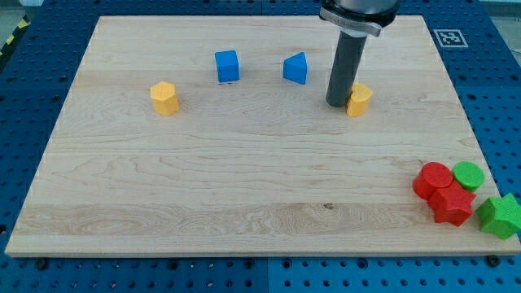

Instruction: Move the yellow heart slightly downwards

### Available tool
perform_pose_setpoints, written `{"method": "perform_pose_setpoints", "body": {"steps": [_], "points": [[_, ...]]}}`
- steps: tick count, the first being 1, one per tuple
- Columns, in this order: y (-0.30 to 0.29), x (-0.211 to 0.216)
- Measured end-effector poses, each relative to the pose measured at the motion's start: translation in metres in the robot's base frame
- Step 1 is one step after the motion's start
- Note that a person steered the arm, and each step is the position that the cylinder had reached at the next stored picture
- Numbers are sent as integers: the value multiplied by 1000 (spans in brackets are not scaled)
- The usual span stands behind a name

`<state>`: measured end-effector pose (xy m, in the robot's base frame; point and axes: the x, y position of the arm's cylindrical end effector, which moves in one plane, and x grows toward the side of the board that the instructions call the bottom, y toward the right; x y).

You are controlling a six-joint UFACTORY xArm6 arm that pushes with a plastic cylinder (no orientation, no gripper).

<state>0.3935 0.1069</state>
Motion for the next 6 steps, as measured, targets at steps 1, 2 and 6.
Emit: {"method": "perform_pose_setpoints", "body": {"steps": [1, 2, 6], "points": [[-6, -32], [5, -39], [36, -17]]}}
